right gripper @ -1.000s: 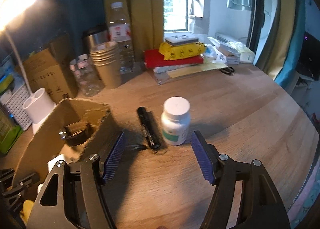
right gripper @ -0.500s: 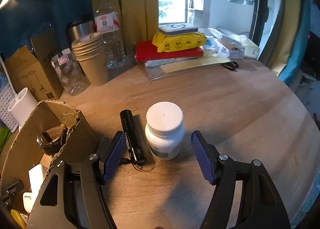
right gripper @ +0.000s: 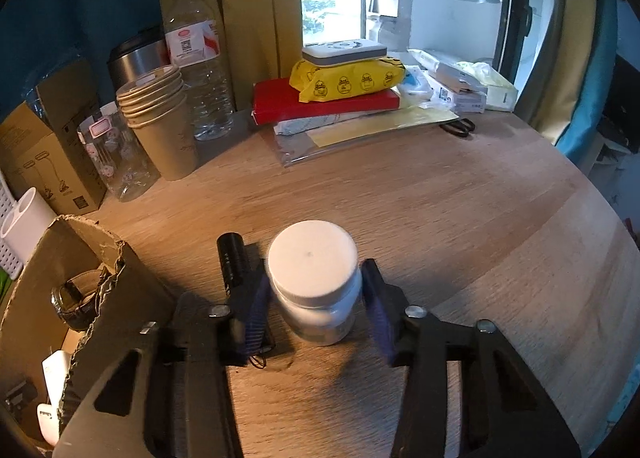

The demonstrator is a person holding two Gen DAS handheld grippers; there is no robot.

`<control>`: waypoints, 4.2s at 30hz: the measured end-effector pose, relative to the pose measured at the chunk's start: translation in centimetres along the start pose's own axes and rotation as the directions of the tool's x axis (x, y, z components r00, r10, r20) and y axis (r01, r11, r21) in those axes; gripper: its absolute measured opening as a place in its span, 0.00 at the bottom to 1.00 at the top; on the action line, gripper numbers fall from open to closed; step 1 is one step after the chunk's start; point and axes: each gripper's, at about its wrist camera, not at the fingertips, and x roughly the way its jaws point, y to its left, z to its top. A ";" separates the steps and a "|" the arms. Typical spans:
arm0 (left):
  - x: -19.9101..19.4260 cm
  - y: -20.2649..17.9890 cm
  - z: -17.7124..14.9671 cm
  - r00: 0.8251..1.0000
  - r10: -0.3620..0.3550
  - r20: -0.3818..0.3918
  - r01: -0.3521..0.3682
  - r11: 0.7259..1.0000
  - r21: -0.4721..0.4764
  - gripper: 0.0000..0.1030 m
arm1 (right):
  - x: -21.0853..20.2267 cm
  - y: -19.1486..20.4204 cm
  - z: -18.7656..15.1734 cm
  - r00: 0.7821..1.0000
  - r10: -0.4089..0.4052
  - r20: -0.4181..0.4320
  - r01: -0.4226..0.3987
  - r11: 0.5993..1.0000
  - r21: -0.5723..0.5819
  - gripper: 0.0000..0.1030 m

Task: Organize rigid objects
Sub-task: 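Lift the pill bottle with the right tool and carry it over the box, then lower the pill bottle into the box and open the right tool, then move the right tool to the black flashlight and grasp it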

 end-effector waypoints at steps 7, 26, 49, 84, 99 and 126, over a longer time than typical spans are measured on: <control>0.0 0.0 0.0 1.000 0.000 0.000 0.000 1.000 0.000 0.07 | -1.7 0.1 0.2 0.999 0.011 0.032 -0.011 1.000 0.006 0.44; 0.0 0.0 0.0 1.000 0.000 0.000 0.000 1.000 -0.001 0.07 | -8.9 2.6 -0.2 0.990 0.061 0.126 -0.059 0.998 -0.015 0.44; 0.0 0.1 0.0 1.000 -0.001 0.001 0.001 1.000 -0.002 0.07 | -13.2 8.6 1.0 0.968 0.168 0.189 -0.141 0.979 -0.147 0.44; -0.1 0.1 0.2 1.000 -0.012 0.003 0.012 1.000 -0.012 0.08 | -5.9 13.5 -2.7 0.986 0.166 -0.024 -0.167 0.954 -0.251 0.44; -0.1 0.0 0.2 1.000 -0.008 0.006 0.008 1.000 -0.009 0.08 | -5.3 14.1 -2.8 0.989 0.144 -0.036 -0.149 0.950 -0.274 0.51; -0.5 0.0 0.3 1.000 -0.002 0.011 0.002 1.000 -0.005 0.08 | -10.3 7.5 -1.2 0.986 0.132 0.105 -0.118 0.985 -0.124 0.53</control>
